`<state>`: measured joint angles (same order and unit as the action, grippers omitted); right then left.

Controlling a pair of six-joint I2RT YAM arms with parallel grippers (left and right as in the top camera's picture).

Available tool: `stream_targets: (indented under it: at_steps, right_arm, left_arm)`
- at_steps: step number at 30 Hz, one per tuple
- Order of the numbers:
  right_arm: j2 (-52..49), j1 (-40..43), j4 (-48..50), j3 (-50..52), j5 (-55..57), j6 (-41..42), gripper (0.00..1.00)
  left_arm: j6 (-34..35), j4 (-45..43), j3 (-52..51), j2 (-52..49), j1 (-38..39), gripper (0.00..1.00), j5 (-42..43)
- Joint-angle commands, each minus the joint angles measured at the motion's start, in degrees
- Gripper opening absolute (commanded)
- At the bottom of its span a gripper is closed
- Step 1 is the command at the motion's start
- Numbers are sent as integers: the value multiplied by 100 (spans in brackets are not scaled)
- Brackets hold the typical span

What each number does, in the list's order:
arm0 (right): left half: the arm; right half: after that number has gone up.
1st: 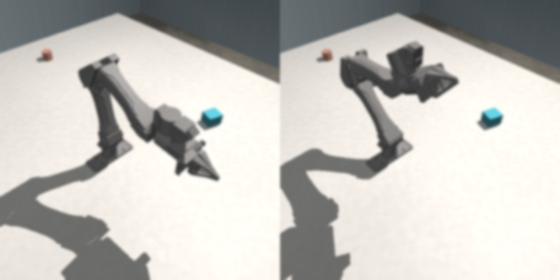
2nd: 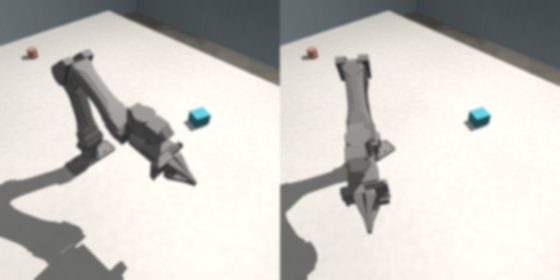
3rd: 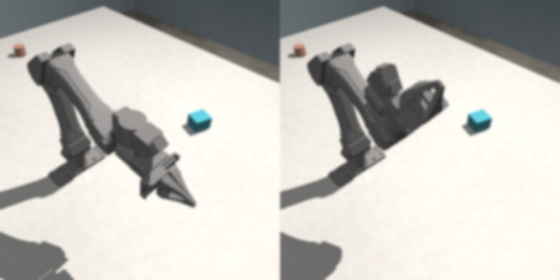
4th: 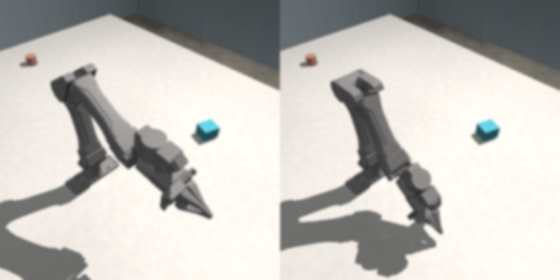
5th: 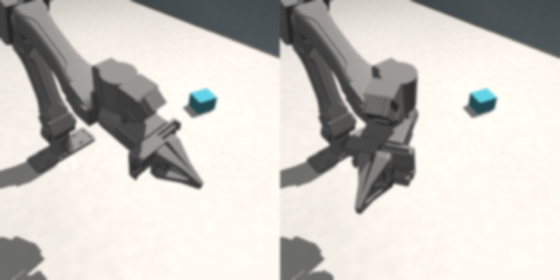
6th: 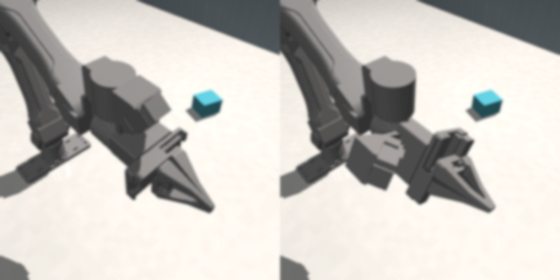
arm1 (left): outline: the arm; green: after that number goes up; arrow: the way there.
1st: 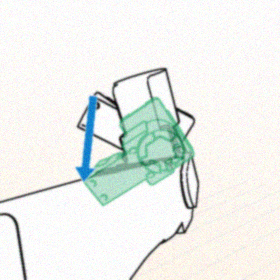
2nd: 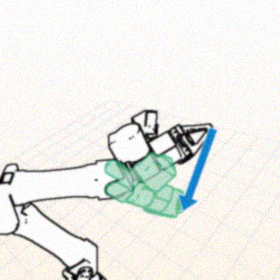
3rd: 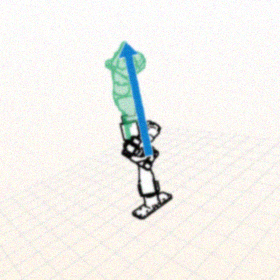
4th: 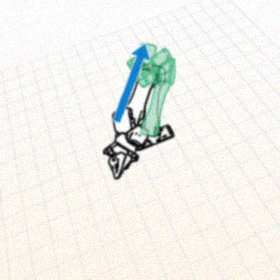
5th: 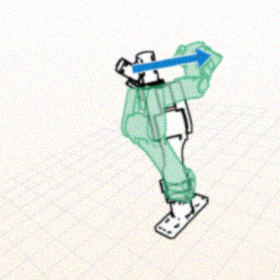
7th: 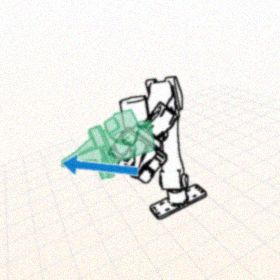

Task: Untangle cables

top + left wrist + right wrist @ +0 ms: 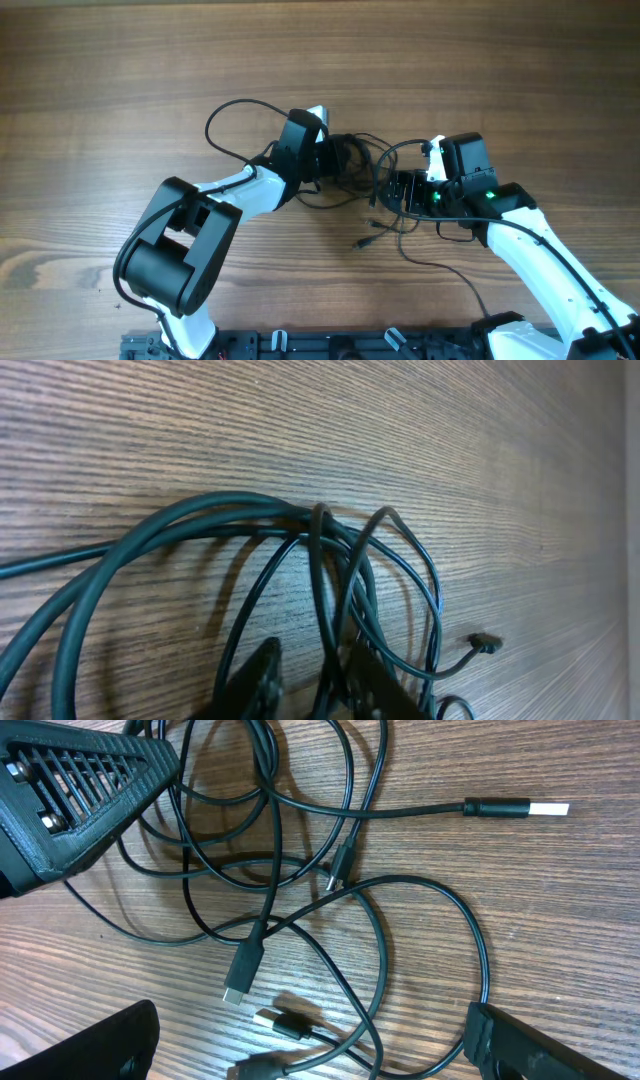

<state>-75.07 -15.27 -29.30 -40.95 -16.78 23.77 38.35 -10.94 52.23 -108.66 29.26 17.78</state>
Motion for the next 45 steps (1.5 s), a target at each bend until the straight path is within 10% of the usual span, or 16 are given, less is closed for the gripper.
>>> stream_targets:
  at_steps: [1,6,11,25,38,45]
  right_arm:
    - [-50,13,31,17,-90,42,100]
    - [-50,13,15,17,-90,39,100]
    - [-50,13,2,17,-87,26,100]
    - [-50,13,1213,17,-463,17,97]
    - [-50,13,1237,17,-1762,-127,76]
    - [-50,13,1239,17,-1587,-107,40]
  left_arm:
    - [166,-4,15,-66,33,29,-186]
    - [431,-234,17,-66,249,30,-461]
    - [457,-140,17,-63,310,4,-651]
    - [46,1491,17,2409,299,4,968]
    - [-234,1934,17,2446,315,4,1526]
    - [-186,1438,17,2446,315,4,3010]
